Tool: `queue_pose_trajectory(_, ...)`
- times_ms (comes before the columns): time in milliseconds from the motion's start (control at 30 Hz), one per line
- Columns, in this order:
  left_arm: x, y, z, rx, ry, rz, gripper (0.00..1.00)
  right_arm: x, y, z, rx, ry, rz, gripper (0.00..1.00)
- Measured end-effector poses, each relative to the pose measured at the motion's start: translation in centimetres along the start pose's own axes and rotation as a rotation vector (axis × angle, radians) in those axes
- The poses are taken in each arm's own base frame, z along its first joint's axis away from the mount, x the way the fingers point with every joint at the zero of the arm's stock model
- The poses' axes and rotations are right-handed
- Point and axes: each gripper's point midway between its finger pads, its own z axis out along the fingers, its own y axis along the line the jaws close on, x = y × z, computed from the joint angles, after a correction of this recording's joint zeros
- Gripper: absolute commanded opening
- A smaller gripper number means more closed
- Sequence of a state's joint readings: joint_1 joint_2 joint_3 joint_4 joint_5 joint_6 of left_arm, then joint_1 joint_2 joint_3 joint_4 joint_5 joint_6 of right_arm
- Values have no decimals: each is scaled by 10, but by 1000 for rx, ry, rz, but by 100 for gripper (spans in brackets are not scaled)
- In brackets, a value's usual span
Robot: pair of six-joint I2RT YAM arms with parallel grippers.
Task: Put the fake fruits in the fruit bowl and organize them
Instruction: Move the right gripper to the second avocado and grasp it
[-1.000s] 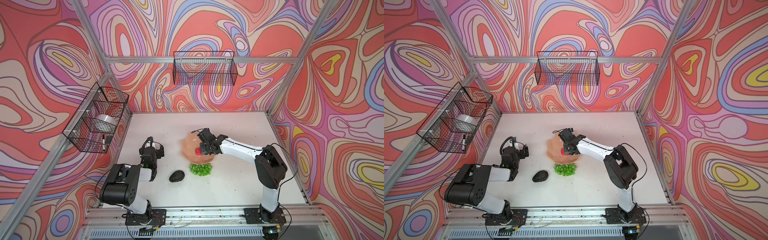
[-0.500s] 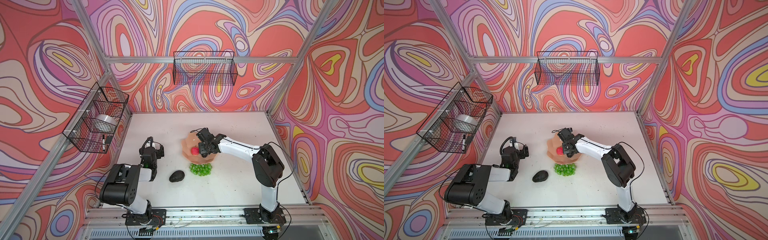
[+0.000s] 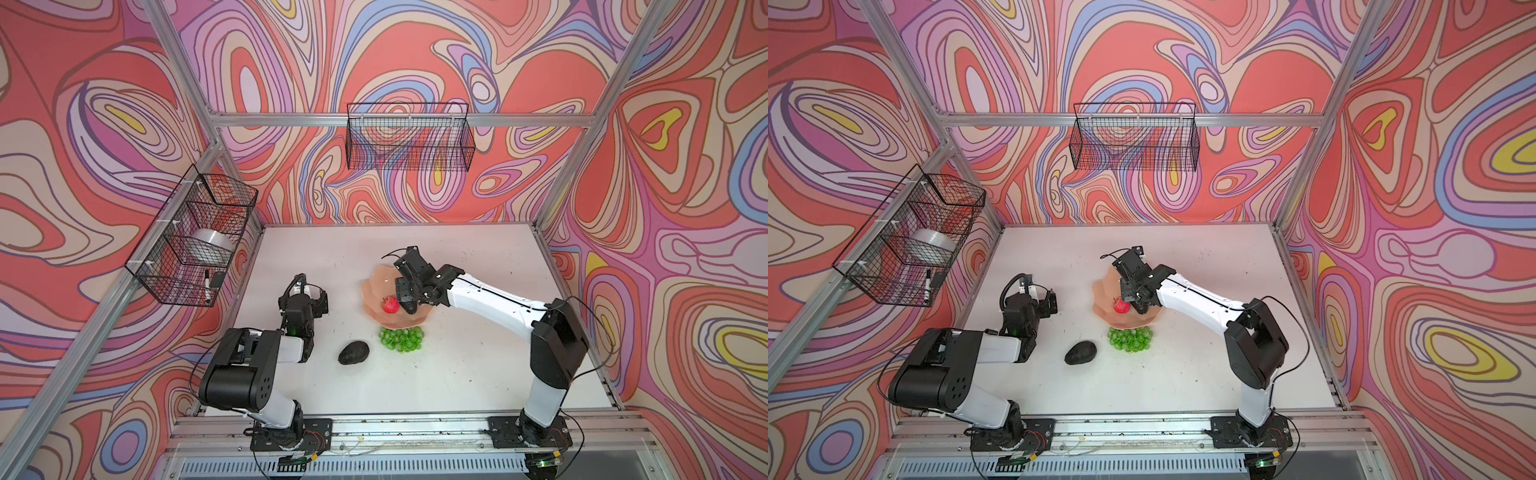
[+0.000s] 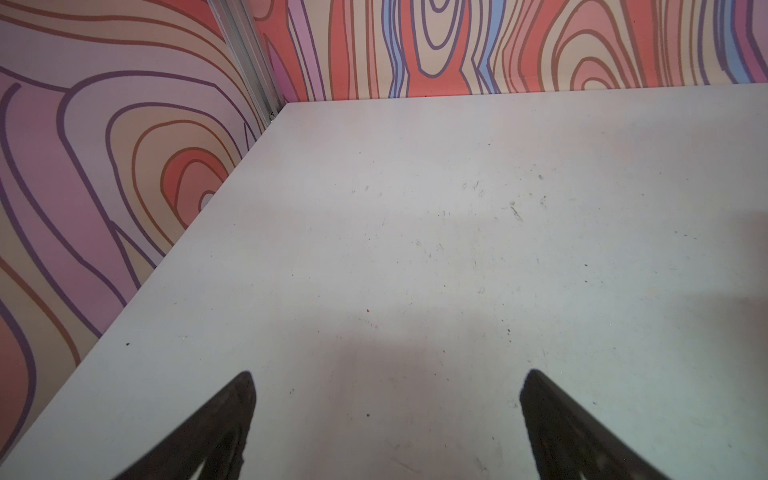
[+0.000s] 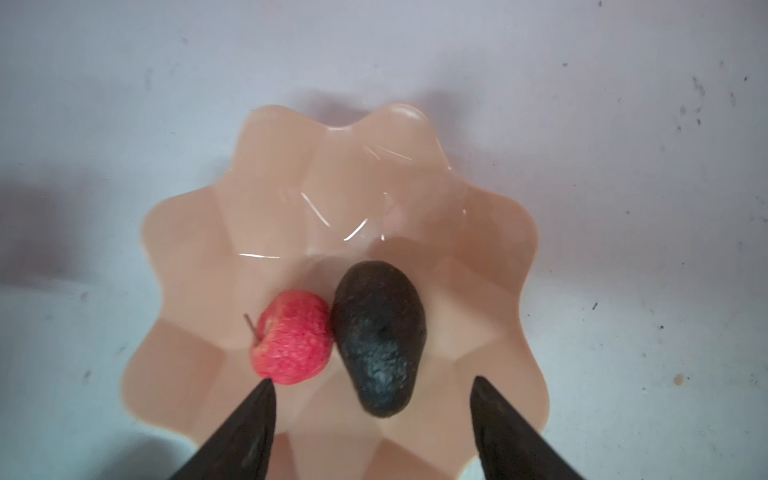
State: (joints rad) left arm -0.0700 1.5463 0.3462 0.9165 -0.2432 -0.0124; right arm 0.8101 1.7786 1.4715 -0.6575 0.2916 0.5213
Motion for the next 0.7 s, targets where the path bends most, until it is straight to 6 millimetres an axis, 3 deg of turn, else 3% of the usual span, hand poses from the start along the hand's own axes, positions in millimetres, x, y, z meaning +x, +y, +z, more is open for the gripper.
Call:
queue_pose_trajectory(133, 0, 0, 0, 0, 0, 0, 100, 23, 53, -39, -137, -31, -141, 81)
queue_pose_trajectory(267, 0, 0, 0, 0, 0, 0, 100, 76, 101, -50, -287, 14, -402, 85)
queue_pose_trajectory(367, 0, 0, 0, 0, 0, 0, 100, 121, 127, -57, -402, 60, -595, 86)
queue_pose_trajectory(433, 0, 0, 0, 0, 0, 0, 100, 139, 139, -62, -475, 72, -683, 88)
queue_pose_trajectory(567, 0, 0, 0, 0, 0, 0, 100, 140, 154, -66, -559, 24, -791, 90)
queue_pose_trajectory(700, 0, 0, 0, 0, 0, 0, 100, 137, 165, -55, -570, -14, -874, 90)
